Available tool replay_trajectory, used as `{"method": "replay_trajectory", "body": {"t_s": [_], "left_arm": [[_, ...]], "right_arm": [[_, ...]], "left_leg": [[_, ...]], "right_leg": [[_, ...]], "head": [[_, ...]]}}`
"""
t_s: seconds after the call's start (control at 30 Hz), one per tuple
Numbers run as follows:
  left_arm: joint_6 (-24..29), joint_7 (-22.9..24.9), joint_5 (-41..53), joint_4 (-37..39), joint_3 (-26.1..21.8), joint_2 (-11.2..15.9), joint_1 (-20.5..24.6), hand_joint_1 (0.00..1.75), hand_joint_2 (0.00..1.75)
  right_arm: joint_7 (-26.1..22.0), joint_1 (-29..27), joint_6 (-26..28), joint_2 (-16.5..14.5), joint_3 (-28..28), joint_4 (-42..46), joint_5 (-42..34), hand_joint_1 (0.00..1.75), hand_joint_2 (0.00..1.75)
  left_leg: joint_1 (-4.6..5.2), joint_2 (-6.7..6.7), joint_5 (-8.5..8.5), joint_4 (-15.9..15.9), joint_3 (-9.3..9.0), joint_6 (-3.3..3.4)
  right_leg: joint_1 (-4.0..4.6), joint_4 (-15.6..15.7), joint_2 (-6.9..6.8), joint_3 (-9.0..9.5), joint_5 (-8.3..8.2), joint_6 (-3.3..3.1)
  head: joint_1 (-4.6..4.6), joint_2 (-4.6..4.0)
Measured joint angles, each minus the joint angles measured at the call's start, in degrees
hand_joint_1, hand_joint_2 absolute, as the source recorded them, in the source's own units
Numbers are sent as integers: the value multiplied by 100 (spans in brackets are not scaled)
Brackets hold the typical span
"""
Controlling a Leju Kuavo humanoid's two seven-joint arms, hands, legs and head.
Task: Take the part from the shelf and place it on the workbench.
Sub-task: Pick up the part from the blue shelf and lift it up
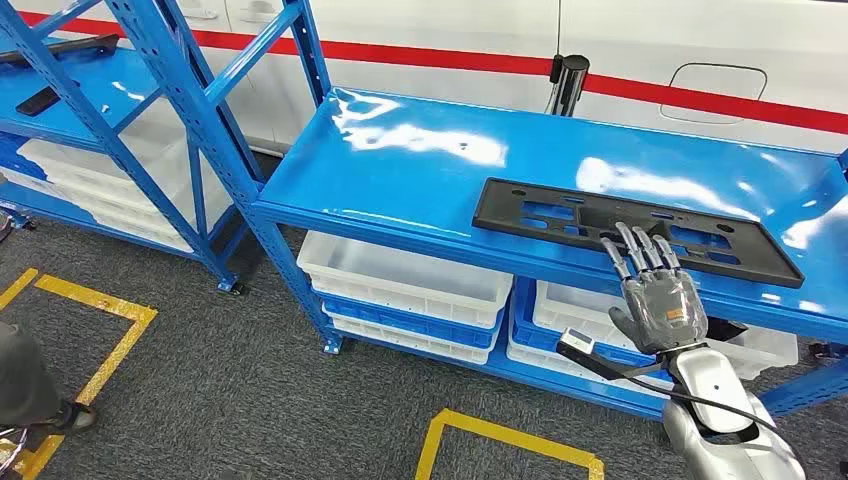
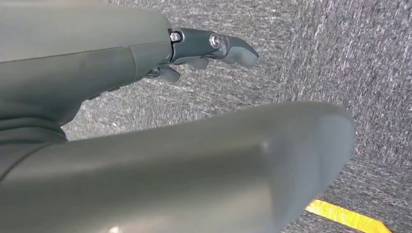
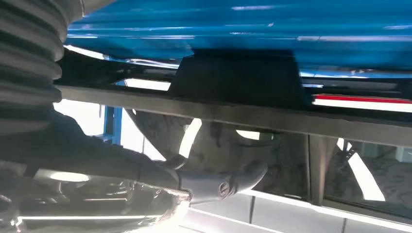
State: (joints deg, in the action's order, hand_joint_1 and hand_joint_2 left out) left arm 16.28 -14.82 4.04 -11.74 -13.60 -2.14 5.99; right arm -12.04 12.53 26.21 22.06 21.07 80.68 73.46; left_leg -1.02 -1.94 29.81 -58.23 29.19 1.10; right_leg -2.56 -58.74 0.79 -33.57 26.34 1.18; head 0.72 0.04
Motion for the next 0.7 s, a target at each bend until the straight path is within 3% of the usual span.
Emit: {"method": "replay_trajectory", "body": {"t_s": [0.07,0.1,0.13,0.17,0.2,0.23,0.27,0.33,0.4,0.43,0.47,0.53,0.57,0.63,0.7], "left_arm": [[0,-2,1,0,1,-1,-1,0,0],[0,-2,2,1,1,-2,-8,0,0],[1,-1,17,-5,2,20,-8,0,0],[1,1,34,-10,2,48,-10,0,0],[1,3,50,-16,3,75,-2,0,0],[-3,-2,66,-23,3,100,2,0,0],[-27,-53,50,-24,0,99,3,0,0],[-123,-344,-36,-25,-29,77,12,0,0],[-222,-788,-158,-26,-96,35,33,0,0],[-255,-967,-205,-26,-134,9,37,0,0],[-272,-1062,-235,-26,-168,-15,38,0,0],[-290,-1126,-239,-26,-222,-52,36,0,0],[-292,-1133,-231,-26,-244,-61,37,0,0],[-301,-1198,-245,-27,-284,-69,41,0,0],[-352,-1391,-318,-31,-339,-79,39,0,0]], "right_arm": [[0,10,1,12,3,1,0,0,175],[0,12,1,18,7,1,0,0,175],[7,2,1,14,19,6,4,0,175],[13,-36,-2,8,31,21,7,0,175],[18,-77,-20,4,46,41,9,0,175],[21,-138,-46,1,61,61,11,0,175],[19,-194,-81,12,69,77,3,3,175],[20,-288,-149,52,79,90,-20,13,175],[22,-364,-183,123,80,118,-72,79,175],[15,-399,-191,164,79,136,-109,118,175],[-1,-427,-204,204,76,150,-155,158,175],[-53,-456,-284,294,70,166,-249,171,175],[-84,-453,-345,344,68,175,-291,168,175],[-132,-424,-461,441,64,217,-351,167,175],[-184,-398,-557,570,49,266,-441,172,175]], "left_leg": [[0,92,151,-824,619,-45],[36,139,166,-1098,980,8],[177,131,-64,-1037,1185,208],[319,86,-327,-568,1104,431],[449,30,-664,0,836,641],[531,-18,-899,403,555,771],[502,0,-880,487,409,760],[434,54,-848,547,254,761],[388,97,-812,543,243,755],[365,99,-793,539,253,730],[338,97,-780,534,259,685],[287,81,-762,505,269,583],[277,73,-746,467,283,524],[287,65,-680,402,337,401],[301,66,-705,324,400,300]], "right_leg": [[47,8,-11,142,125,-59],[112,22,-18,288,250,-98],[173,147,-18,560,427,-140],[219,240,-8,820,494,-123],[262,305,3,1052,522,-89],[268,291,10,1204,511,-51],[282,57,9,1164,464,-8],[281,-589,-5,777,681,-10],[225,-1158,-9,273,1062,0],[179,-1264,-11,103,1169,44],[124,-1182,-16,31,1136,141],[17,-518,-18,165,750,361],[-12,-128,-22,264,532,425],[5,302,-28,370,370,358],[17,338,-37,345,373,194]], "head": [[3,0],[8,0],[-7,0],[-20,0],[-28,0],[-42,-1],[-28,-3],[-31,-7],[-40,-5],[-38,-3],[-39,-3],[-44,-2],[-45,-2],[-38,-2],[-23,-2]]}}
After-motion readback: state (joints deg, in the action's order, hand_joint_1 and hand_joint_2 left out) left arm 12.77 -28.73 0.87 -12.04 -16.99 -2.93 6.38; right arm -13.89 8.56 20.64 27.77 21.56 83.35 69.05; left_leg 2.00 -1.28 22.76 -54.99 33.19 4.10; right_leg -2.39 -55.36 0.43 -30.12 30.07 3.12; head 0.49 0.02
